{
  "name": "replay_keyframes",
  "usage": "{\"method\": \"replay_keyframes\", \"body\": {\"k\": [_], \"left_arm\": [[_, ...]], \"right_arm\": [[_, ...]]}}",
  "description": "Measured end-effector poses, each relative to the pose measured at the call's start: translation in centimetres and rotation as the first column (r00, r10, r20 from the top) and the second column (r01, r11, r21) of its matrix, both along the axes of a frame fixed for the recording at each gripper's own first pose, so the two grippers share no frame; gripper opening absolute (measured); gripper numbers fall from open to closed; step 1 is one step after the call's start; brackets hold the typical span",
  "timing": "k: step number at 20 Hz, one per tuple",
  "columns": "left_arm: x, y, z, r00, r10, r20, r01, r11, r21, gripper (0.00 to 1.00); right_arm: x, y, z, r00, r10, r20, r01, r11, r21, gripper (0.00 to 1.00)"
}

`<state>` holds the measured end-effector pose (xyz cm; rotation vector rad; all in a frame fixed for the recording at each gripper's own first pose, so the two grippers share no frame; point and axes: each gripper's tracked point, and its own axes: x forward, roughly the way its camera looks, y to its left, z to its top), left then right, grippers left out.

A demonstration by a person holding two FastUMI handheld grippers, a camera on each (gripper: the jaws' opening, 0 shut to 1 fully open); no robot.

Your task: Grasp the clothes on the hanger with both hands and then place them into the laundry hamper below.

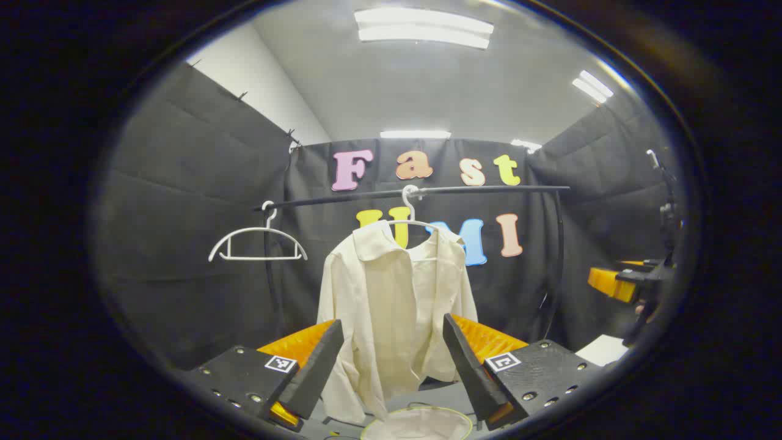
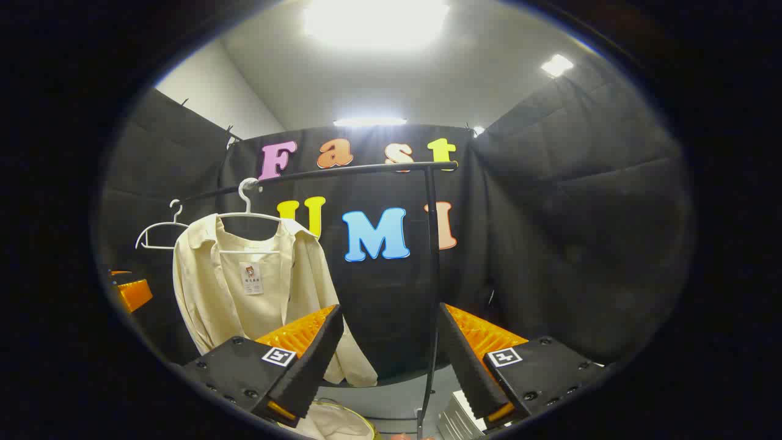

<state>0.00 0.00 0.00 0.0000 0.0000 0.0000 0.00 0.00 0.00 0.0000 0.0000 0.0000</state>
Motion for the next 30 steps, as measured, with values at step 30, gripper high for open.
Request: {"method": "replay_keyframes", "body": {"k": [30], "left_arm": [[1.2, -3.1, -4.3, 1.000, -0.006, -0.011, 0.006, 1.000, -0.015, 0.96]], "right_arm": [[-0.5, -1.1, -1.1, 0.997, -0.017, -0.077, 0.018, 1.000, 0.014, 0.95]]}}
